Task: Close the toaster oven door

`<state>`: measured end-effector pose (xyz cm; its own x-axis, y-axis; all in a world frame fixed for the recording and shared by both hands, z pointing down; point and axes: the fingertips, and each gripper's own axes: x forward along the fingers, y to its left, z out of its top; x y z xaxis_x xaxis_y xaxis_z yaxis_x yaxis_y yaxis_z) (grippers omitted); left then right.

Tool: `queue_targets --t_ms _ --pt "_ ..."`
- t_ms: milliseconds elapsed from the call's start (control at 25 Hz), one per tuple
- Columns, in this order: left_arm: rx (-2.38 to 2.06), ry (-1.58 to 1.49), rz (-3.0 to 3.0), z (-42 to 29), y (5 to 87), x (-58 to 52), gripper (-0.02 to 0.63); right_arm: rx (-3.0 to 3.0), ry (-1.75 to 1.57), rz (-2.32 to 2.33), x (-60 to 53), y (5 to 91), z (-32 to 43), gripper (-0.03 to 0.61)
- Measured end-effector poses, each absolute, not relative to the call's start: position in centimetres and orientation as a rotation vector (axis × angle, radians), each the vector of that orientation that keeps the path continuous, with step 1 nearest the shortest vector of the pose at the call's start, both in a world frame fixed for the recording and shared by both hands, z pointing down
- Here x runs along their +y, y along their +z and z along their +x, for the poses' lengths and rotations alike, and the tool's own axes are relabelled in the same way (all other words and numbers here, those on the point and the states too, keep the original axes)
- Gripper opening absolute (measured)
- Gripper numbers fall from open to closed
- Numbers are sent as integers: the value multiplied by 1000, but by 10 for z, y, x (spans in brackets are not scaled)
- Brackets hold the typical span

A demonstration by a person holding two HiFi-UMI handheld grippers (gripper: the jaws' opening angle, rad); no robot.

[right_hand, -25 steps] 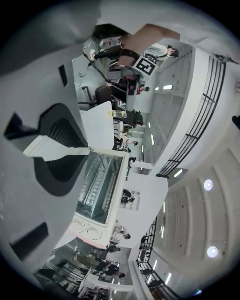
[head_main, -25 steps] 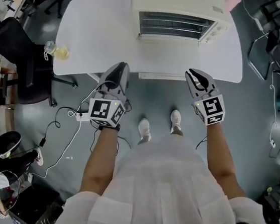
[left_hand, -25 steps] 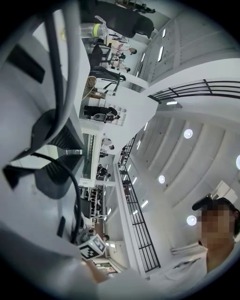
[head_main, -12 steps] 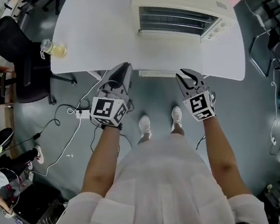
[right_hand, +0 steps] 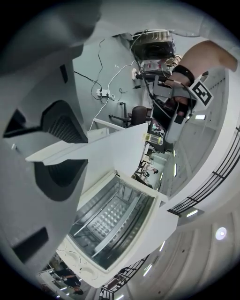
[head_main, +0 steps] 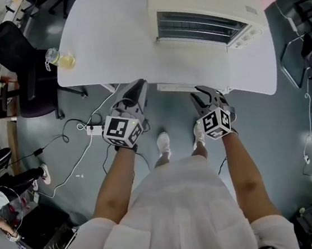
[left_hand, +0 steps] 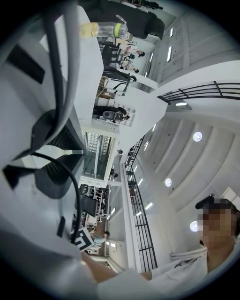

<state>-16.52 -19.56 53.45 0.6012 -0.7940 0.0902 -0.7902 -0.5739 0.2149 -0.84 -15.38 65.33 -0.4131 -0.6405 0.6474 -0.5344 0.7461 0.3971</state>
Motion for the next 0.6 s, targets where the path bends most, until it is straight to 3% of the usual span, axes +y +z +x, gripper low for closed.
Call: queue_targets --t_ms 600 --pt "-1294 18 2585 -170 561 -208 28 -1988 -252 740 -156 718 -19 123"
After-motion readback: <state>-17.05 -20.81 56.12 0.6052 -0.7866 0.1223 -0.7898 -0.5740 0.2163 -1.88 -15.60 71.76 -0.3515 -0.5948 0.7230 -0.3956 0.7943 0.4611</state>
